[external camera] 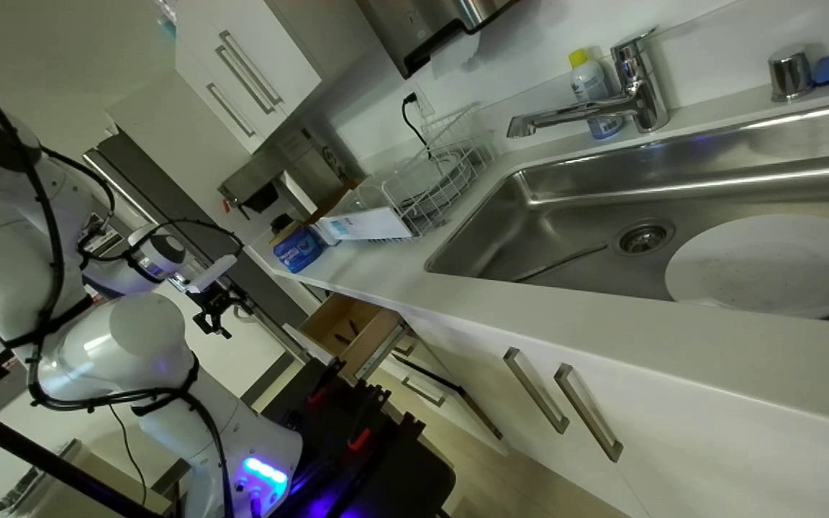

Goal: Close the left kitchen drawer

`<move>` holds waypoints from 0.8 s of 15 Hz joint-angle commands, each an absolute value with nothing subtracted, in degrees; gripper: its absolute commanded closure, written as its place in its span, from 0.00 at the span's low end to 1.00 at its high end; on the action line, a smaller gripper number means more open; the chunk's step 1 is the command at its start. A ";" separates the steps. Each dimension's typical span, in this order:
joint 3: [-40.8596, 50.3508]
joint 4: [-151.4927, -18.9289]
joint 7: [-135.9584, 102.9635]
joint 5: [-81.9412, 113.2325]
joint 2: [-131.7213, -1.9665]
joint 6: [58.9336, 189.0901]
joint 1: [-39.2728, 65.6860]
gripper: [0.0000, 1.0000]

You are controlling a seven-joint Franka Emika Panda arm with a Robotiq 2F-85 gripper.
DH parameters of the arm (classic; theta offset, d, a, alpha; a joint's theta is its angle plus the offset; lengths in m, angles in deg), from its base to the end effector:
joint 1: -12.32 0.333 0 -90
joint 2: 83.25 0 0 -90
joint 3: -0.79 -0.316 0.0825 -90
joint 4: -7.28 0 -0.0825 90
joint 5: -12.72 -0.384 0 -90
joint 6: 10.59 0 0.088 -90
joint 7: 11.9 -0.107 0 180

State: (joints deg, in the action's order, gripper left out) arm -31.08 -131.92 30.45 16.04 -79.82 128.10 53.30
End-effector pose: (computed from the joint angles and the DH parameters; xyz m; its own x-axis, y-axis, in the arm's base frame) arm 0.1408 0.4598 0.2800 -0.4661 0.8835 -0.0464 0.8846 0.4648 -0.0368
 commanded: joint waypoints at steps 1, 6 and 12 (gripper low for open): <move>-31.40 -131.77 30.24 16.28 -79.74 128.07 52.88 0.00; -32.44 -131.78 34.49 25.50 -75.81 129.09 53.89 0.00; -32.73 -132.38 38.27 40.90 -69.04 135.17 55.08 0.00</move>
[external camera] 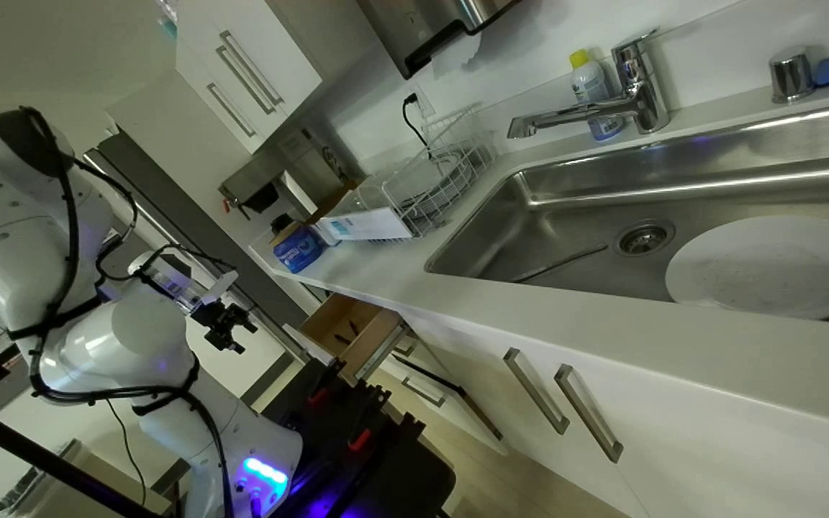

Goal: Close the left kitchen drawer

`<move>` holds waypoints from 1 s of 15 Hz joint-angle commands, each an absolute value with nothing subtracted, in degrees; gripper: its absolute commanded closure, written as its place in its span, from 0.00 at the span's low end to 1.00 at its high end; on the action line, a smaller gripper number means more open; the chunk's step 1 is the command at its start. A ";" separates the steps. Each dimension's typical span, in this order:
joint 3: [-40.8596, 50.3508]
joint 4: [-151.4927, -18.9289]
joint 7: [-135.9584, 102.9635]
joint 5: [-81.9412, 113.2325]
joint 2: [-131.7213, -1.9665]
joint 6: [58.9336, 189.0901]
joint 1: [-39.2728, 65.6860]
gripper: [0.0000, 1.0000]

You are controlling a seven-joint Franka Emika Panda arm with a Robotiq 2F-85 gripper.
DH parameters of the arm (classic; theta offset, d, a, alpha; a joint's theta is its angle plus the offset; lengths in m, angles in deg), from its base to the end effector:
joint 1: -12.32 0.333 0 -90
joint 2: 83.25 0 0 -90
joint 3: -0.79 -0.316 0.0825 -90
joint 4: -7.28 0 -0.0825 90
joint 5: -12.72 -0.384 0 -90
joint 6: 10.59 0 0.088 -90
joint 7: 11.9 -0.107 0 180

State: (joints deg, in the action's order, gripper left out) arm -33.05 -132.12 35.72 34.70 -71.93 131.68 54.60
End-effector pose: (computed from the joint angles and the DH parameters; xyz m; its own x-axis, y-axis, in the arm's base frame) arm 0.1062 0.4656 0.2295 -0.7776 0.6125 -0.1421 0.6209 0.7836 -0.0205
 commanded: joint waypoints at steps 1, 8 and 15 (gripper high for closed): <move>-32.41 -132.26 39.13 43.62 -67.87 136.22 55.32 0.00; -32.30 -131.53 44.47 50.48 -62.69 135.87 54.68 0.00; -28.15 -130.08 45.55 62.15 -58.52 135.45 57.38 0.00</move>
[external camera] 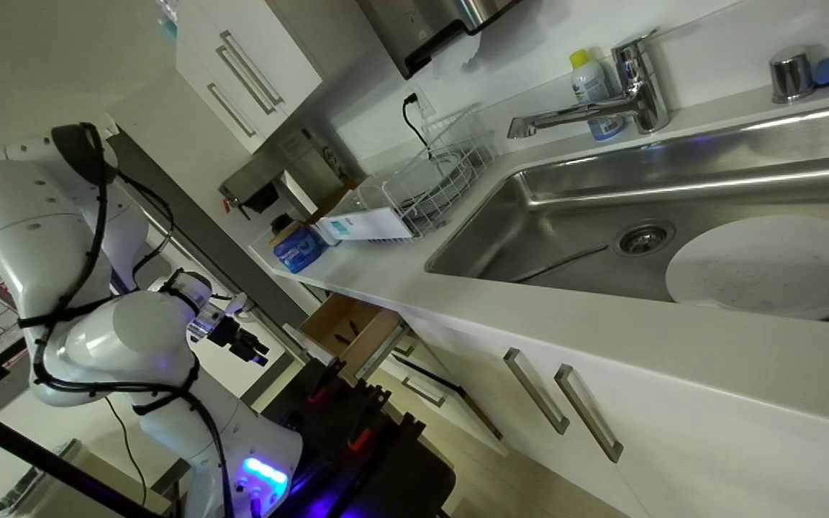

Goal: Close the left kitchen drawer

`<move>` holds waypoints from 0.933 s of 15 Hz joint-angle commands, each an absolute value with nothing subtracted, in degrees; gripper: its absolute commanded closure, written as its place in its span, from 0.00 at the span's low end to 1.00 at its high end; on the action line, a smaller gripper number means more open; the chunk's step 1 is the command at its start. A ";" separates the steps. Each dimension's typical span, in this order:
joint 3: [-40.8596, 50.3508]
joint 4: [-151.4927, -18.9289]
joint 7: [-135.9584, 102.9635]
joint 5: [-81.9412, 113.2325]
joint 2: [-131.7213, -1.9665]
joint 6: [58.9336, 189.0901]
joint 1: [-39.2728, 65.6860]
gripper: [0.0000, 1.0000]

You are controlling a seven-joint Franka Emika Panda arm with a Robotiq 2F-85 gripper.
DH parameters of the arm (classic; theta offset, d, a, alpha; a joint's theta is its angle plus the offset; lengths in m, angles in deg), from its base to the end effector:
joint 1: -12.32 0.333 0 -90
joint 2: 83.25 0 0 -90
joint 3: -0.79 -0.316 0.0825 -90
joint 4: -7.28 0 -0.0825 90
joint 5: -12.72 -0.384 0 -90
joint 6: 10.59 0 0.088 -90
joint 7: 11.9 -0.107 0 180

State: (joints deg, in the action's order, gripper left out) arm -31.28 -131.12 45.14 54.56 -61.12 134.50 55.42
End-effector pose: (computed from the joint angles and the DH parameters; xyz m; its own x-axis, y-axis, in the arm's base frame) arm 0.0938 0.4576 0.1626 -0.9634 0.1960 -0.1826 0.2156 0.9719 -0.0942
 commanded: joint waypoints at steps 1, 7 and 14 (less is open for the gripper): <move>-27.20 -129.73 45.30 65.18 -57.75 134.67 57.97 0.00; -22.36 -127.33 34.74 93.16 -54.51 142.82 58.61 0.51; -23.08 -122.52 32.87 97.80 -48.94 140.27 58.09 1.00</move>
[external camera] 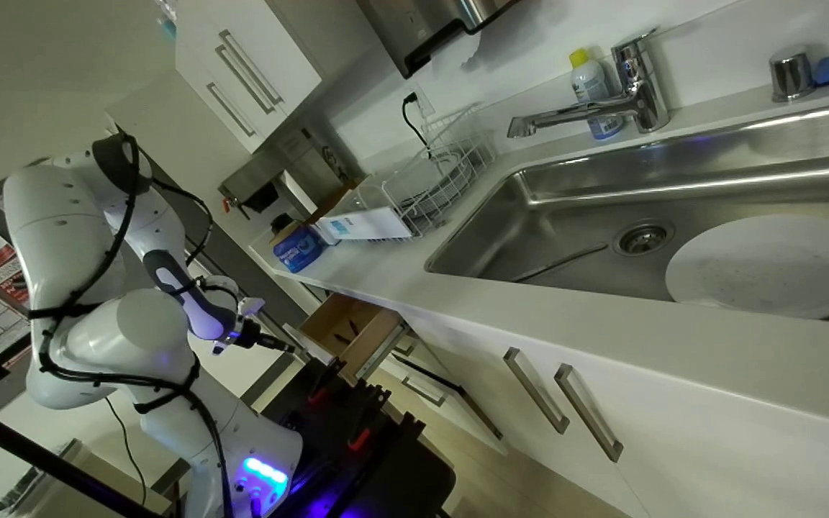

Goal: Close the left kitchen drawer

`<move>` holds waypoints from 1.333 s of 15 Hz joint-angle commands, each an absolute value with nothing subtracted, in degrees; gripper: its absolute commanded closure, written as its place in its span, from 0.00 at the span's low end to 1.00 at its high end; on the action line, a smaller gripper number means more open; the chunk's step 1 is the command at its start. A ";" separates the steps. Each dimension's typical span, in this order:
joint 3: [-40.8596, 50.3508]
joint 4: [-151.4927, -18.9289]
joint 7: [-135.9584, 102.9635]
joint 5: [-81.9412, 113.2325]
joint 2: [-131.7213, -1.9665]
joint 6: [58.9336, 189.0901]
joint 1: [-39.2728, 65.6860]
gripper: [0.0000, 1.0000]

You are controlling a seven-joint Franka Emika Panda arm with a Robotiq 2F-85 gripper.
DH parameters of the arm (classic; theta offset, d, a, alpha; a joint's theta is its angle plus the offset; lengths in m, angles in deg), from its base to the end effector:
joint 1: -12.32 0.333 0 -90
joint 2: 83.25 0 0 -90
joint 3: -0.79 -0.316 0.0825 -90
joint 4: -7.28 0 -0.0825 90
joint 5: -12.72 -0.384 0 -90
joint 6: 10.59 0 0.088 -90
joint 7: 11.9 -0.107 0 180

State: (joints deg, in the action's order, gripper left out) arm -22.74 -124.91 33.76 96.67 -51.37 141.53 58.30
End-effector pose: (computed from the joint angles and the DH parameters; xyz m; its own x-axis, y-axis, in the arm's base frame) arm 0.1197 0.4619 0.1103 -0.9222 -0.1544 -0.3546 -0.1792 0.9831 0.0378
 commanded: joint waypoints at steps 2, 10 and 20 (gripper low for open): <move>-22.87 -121.12 32.58 97.38 -47.78 137.93 58.75 1.00; -20.59 -117.47 29.00 106.87 -45.84 130.38 59.00 1.00; -16.66 -111.84 27.67 121.64 -42.99 130.50 52.47 1.00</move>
State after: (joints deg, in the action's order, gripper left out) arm -16.65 -114.40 29.17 118.44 -44.56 131.23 54.23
